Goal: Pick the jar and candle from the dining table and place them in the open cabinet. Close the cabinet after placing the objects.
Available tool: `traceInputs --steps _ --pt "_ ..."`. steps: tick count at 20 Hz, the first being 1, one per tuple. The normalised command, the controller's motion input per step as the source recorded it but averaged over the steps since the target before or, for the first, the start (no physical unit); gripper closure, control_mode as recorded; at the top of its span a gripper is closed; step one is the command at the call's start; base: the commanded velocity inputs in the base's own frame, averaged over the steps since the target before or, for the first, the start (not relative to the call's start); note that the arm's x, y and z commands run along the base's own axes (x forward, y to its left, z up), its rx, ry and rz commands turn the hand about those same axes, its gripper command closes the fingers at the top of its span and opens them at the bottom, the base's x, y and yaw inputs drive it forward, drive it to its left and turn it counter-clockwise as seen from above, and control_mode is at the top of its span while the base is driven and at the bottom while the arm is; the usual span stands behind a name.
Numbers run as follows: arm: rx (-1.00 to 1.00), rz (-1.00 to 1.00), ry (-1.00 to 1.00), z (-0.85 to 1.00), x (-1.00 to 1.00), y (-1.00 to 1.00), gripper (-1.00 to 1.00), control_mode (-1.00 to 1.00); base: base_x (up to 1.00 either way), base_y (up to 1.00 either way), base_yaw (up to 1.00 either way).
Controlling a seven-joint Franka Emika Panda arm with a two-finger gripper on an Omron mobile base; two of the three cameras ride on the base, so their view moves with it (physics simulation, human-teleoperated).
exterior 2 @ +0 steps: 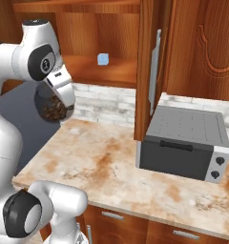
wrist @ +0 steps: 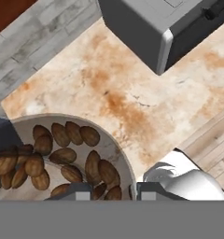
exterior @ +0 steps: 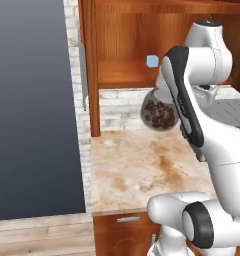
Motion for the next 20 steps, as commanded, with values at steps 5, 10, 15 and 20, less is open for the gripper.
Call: traceInputs --steps 5,10,15,20 --pt "0.00 -0.10 0.00 0.28 0.03 0.04 1.00 -1.00 0.00 0.00 0.00" --pt "0.00 -0.10 0.00 0.26 0.00 0.05 1.00 -1.00 0.00 0.00 0.00" --pt "0.00 -0.03 0.00 0.19 0.00 0.05 1.00 -1.00 0.00 0.00 0.00" --pt "0.00 0.00 -0.05 0.17 -0.15 0.06 1.00 -1.00 0.00 0.00 0.00"
